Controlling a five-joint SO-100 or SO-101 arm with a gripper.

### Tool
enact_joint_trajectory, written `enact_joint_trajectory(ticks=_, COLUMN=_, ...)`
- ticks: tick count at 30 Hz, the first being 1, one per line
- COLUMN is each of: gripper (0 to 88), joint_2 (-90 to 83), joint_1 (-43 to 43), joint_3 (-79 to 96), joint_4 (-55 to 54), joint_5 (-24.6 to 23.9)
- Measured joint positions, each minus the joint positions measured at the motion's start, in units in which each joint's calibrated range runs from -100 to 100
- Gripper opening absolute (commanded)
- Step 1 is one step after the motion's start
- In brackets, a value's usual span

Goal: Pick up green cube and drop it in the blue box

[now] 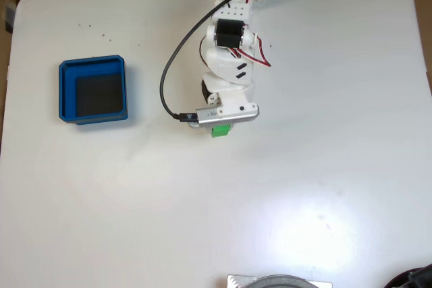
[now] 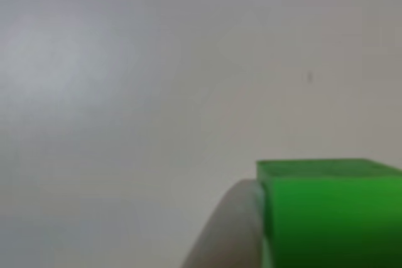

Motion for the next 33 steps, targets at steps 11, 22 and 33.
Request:
enact_joint_trajectory(ticks=11, gripper=2.1, joint_2=-6.8, joint_1=0.1, joint_3=0.0, joint_4=4.9, joint_5=-1.9)
enact_joint_trajectory(ticks=22, gripper=2.1, joint_2=-6.8, joint_1=7.7, joint_3=0.0, joint_4=5.0, joint_5=-15.3)
enact_joint_trajectory(ticks=33, gripper=2.1, joint_2=-6.8, joint_1=18.6, joint_3=0.0, joint_4=5.0, joint_5=-16.2)
